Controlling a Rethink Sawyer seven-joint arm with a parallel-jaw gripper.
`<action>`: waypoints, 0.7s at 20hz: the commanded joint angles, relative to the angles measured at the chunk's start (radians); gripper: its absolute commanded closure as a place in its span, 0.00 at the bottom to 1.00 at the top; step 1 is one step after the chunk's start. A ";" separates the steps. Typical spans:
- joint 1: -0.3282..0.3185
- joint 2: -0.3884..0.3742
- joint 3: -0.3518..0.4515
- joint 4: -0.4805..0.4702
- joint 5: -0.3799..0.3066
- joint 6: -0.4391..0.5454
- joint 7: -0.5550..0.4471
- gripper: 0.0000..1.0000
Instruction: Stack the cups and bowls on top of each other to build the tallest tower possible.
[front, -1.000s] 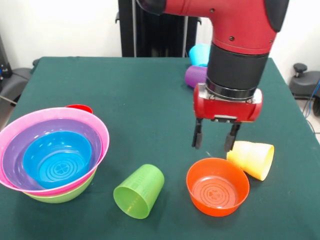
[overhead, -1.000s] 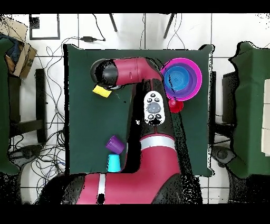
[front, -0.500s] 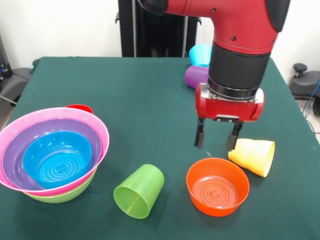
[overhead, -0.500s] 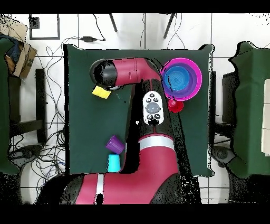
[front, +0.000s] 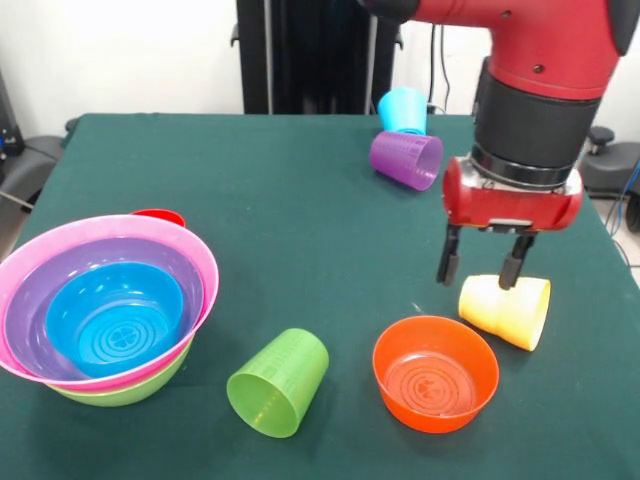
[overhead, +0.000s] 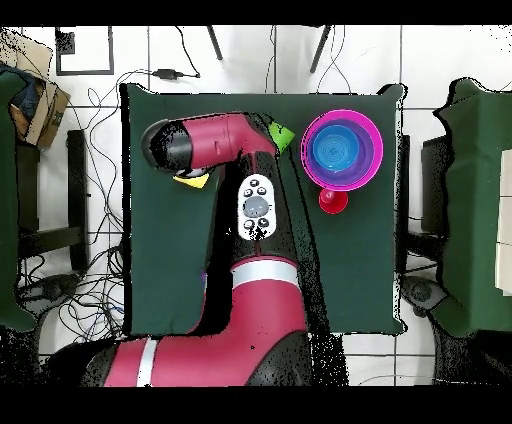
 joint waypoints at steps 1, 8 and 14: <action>0.032 0.016 0.016 0.077 0.025 -0.017 0.160 0.00; 0.053 0.030 -0.005 0.073 0.042 -0.040 0.180 0.00; 0.075 0.093 -0.015 0.055 0.060 -0.122 0.211 0.00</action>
